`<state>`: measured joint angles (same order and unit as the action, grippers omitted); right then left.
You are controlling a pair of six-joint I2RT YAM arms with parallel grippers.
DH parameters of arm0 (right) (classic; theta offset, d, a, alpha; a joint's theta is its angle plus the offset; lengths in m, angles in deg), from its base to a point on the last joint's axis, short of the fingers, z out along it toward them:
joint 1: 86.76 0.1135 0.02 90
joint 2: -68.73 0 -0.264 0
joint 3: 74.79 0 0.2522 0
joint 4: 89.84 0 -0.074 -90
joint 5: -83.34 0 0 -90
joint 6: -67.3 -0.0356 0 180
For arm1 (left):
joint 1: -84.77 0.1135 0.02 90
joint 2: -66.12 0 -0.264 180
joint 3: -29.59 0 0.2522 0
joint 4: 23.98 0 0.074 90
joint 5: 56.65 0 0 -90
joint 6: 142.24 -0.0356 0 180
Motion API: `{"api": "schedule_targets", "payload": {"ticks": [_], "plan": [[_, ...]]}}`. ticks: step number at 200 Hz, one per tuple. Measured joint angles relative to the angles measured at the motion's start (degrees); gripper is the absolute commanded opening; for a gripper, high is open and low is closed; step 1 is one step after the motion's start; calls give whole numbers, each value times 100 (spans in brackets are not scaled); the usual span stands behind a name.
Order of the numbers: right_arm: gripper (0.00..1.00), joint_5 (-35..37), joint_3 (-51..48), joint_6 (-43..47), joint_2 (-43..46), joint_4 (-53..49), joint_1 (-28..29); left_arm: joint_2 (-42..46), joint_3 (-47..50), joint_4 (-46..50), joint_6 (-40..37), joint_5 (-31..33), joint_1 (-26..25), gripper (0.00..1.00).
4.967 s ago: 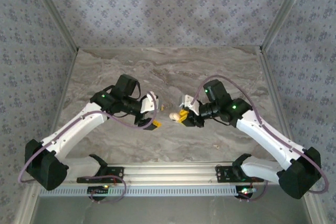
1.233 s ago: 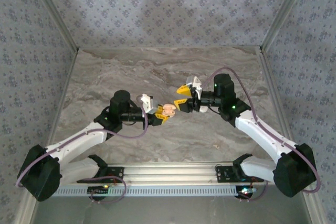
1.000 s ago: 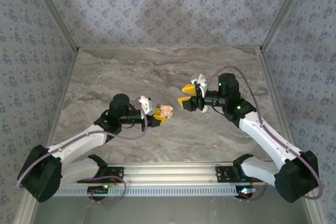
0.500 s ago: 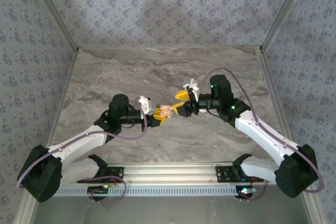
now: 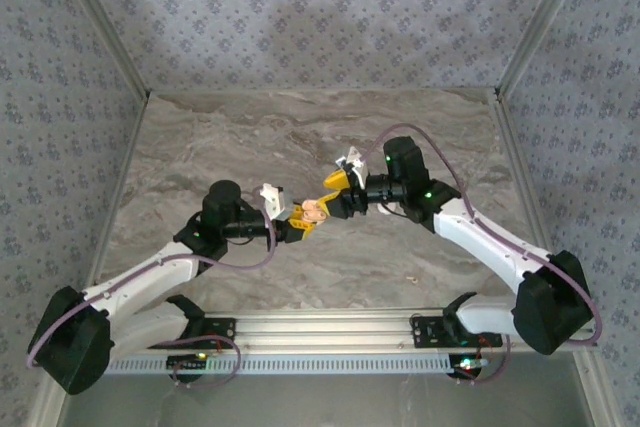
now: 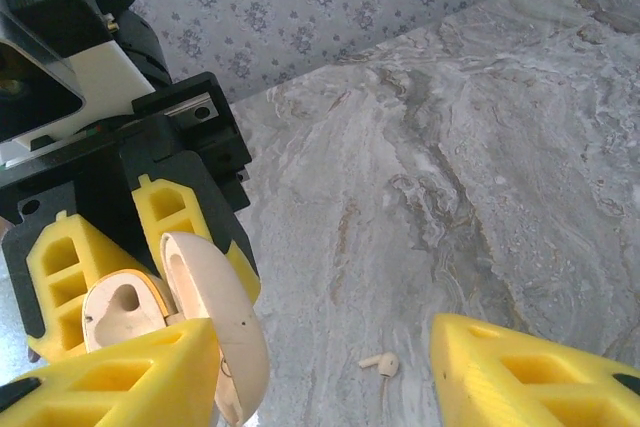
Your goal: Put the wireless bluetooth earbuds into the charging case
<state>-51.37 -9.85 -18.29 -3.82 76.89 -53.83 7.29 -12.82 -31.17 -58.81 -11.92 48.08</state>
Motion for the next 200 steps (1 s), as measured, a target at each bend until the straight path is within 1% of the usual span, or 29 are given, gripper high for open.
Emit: {"api": "schedule_targets", "payload": {"ticks": [38,68,87,102,124,141,164,173,200], "plan": [[61,-9,55,-160,15,-17,-24,28,0,0,-28,140,0,17],[63,9,57,-354,199,-125,-105,28,0,0,-44,251,-2,17],[63,136,63,-557,409,-328,-164,28,0,2,-46,343,-2,17],[63,339,109,-883,573,-671,-260,28,0,2,-44,437,-4,17],[62,793,247,-1648,713,-1438,-509,28,17,-2,-44,566,-4,17],[59,1126,254,-2557,763,-2157,-769,28,79,0,-44,638,-4,17],[55,1373,140,-3648,765,-3211,-1174,28,103,35,-46,702,-4,17],[54,1488,55,-3941,767,-3620,-1296,28,103,37,-50,726,-4,17],[52,2223,-221,-4594,898,-5125,-1480,31,103,107,-109,752,-4,17]]}}
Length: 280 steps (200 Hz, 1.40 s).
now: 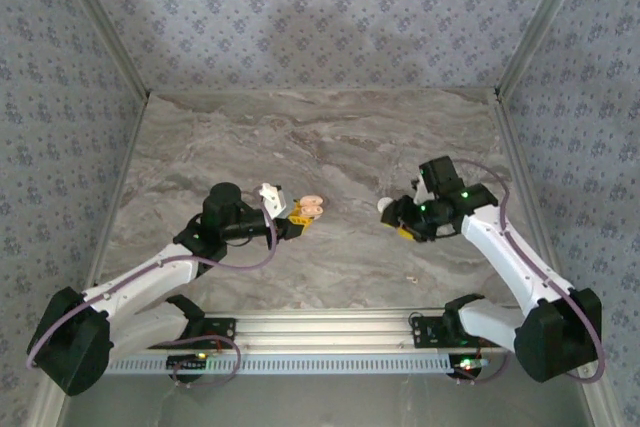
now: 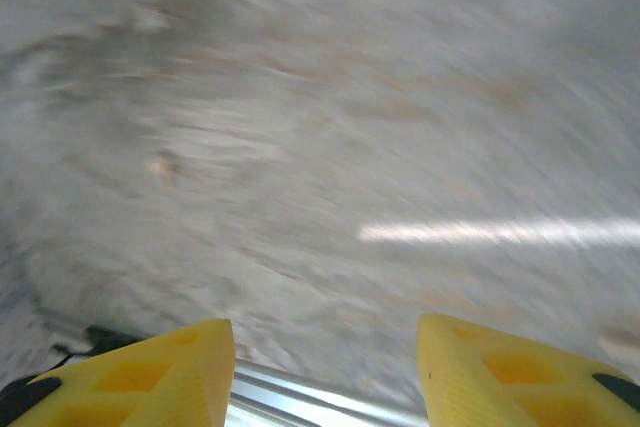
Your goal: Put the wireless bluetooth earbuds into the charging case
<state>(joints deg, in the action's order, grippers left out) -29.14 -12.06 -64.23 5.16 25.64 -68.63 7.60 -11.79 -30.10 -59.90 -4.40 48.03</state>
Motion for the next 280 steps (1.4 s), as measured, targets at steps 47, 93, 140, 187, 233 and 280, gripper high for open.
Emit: {"api": "schedule_targets", "payload": {"ticks": [47,93,140,187,233,280], "plan": [[51,804,-754,-960,660,-1285,-122,50,0,118,-72,83,0,17],[51,839,-1563,-1510,380,-984,-76,70,0,190,-85,120,0,17],[50,811,-1587,-1589,-197,-114,-57,68,0,197,-114,120,0,17],[50,745,-1589,-1567,-737,339,-35,68,0,326,-151,125,0,17],[49,678,-1552,-1449,-1010,546,-35,70,0,387,-155,146,0,17],[49,695,-1187,-1252,-1156,782,2,79,0,481,-195,229,-2,17]]}}
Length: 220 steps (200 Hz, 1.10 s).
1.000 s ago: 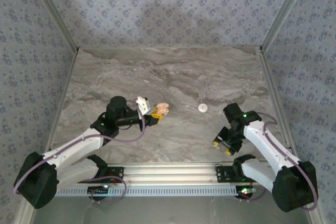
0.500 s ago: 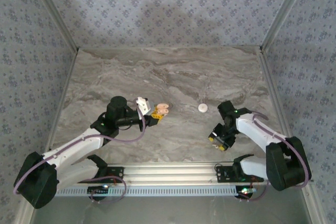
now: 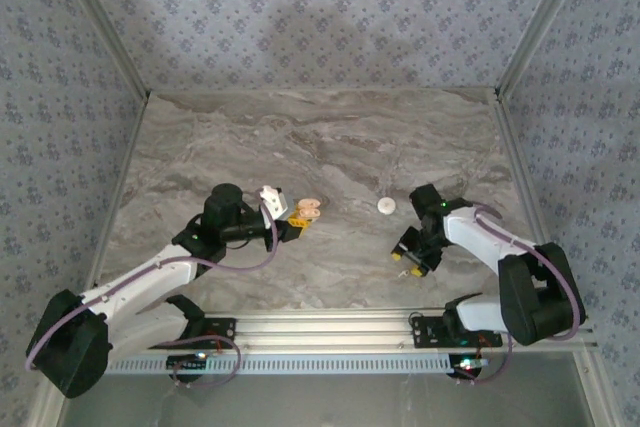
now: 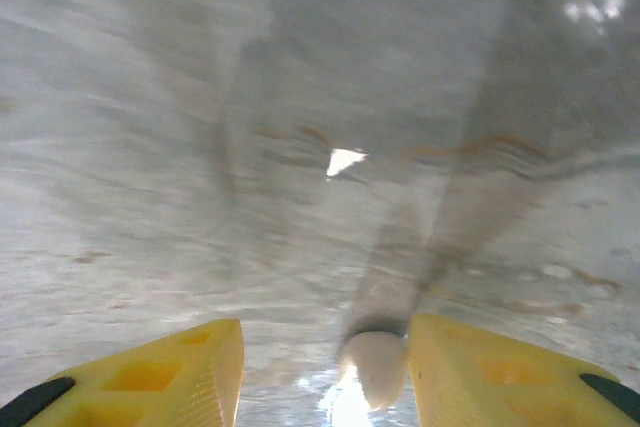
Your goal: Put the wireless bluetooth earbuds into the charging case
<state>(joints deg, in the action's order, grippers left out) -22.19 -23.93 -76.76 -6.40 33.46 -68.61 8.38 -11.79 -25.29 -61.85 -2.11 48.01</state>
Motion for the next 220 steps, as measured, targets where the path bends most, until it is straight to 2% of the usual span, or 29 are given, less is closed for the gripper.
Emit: {"api": "schedule_targets", "payload": {"ticks": [45,90,121,197,220], "plan": [[49,345,365,168,321,-372,15,0,0,44,0,42,2,17],[42,396,195,245,461,-879,179,0,-2,61,0,42,2,17],[41,326,155,247,214,-857,350,0,-2,61,0,42,2,17],[28,269,155,341,-459,-586,590,74,-2,166,-4,59,2,16],[29,271,157,387,-568,-525,601,76,-4,168,-26,66,2,16]]}}
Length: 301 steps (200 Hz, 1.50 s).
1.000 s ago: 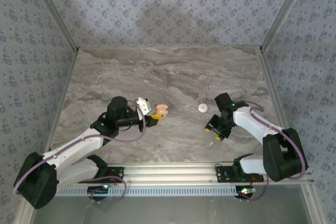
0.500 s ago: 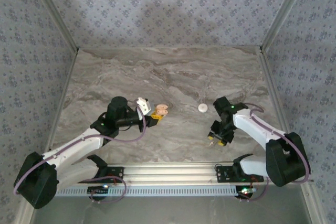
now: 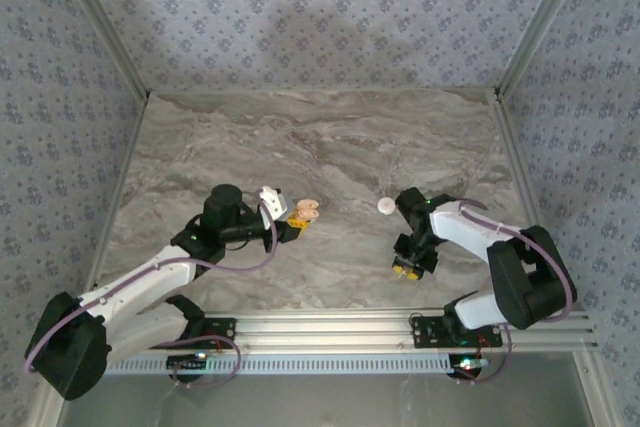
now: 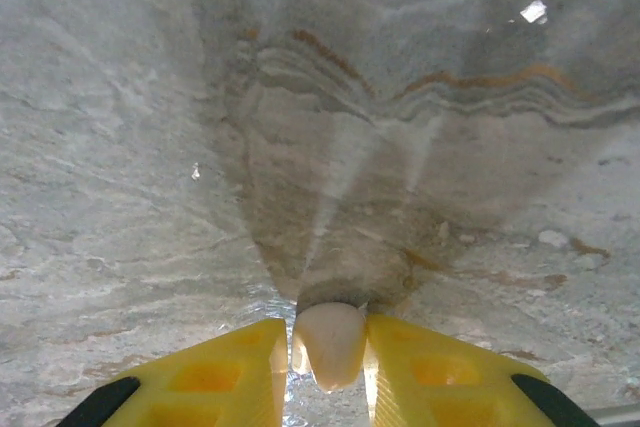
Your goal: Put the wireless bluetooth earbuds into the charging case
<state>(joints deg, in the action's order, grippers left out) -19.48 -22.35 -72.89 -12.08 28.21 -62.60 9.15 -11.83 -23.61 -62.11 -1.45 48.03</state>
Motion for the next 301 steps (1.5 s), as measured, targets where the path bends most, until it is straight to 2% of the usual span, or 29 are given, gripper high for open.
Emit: {"api": "schedule_targets", "payload": {"ticks": [28,138,166,301], "plan": [[36,11,66,79,-52,-46,0,0,-2,4,-13,2,0,16],[37,155,511,520,-273,-457,-2,0,-2,83,-15,24,0,16],[33,153,511,577,-413,-452,-2,0,-2,92,-13,42,0,16],[22,186,511,741,-673,-396,-2,31,-79,212,-15,79,0,16]]}}
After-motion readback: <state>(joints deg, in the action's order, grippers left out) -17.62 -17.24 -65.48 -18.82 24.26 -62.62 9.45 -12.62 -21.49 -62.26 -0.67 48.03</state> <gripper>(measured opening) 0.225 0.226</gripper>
